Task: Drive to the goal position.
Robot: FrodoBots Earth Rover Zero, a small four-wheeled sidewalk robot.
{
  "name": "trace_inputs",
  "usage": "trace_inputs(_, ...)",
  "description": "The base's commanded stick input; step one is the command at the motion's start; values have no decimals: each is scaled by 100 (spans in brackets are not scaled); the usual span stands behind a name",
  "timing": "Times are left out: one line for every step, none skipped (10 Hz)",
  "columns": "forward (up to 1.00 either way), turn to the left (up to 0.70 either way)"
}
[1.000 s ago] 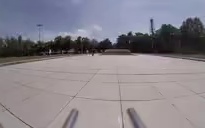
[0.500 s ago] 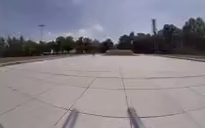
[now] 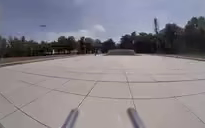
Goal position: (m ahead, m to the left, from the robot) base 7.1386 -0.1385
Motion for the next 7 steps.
trace_inputs(70, -25)
trace_inputs(70, -33)
trace_inputs(70, -33)
trace_inputs(70, -33)
trace_inputs(70, -33)
trace_inputs(70, -32)
trace_inputs(70, -29)
